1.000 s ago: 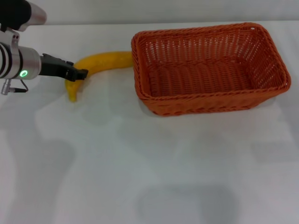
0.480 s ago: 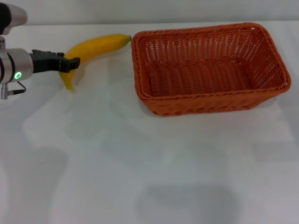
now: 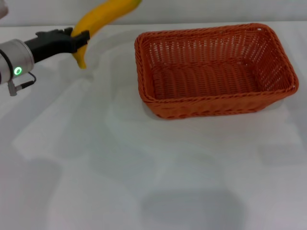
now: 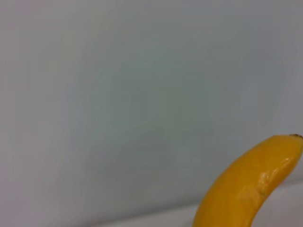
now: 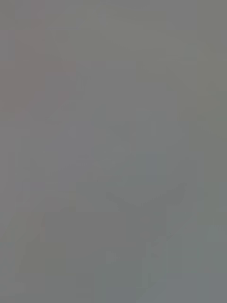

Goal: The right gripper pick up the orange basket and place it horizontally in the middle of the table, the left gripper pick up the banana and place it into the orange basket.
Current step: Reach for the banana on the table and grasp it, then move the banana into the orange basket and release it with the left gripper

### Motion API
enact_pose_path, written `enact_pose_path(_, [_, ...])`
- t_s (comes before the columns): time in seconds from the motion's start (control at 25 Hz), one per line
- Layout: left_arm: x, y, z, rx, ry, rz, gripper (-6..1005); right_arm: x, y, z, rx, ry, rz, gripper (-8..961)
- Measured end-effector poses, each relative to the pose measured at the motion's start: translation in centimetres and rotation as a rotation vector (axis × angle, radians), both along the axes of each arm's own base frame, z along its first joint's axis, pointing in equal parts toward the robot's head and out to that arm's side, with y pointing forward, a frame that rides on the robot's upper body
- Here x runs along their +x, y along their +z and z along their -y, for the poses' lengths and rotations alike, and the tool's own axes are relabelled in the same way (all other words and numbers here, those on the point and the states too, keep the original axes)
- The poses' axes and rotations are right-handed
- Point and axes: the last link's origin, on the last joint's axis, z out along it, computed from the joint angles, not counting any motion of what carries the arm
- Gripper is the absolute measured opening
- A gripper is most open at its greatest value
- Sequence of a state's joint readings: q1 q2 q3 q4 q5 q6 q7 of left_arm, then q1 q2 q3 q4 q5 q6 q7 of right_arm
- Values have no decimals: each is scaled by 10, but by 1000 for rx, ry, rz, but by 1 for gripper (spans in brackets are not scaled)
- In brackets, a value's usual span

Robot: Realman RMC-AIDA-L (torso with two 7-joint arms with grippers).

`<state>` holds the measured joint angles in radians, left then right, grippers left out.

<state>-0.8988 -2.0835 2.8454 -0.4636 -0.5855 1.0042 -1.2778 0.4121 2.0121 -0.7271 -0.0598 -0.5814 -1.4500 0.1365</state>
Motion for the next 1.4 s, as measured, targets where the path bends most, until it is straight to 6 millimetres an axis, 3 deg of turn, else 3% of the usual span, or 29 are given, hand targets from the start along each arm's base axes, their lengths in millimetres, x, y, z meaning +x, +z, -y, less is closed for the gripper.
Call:
enact_pose_path(0.28, [3, 12, 2, 86, -54, 67, 490, 2, -1, 1, -4, -11, -1, 873])
enact_pose_path(0.64, [37, 17, 0, 85, -207, 181, 513, 3, -2, 1, -8, -16, -4, 872])
enact_pose_path(1.0, [81, -15, -1, -36, -329, 258, 537, 2, -3, 1, -10, -17, -7, 872])
enact_pose_path(1.4, [97, -55, 12, -153, -370, 265, 563, 1, -4, 0, -10, -12, -8, 872])
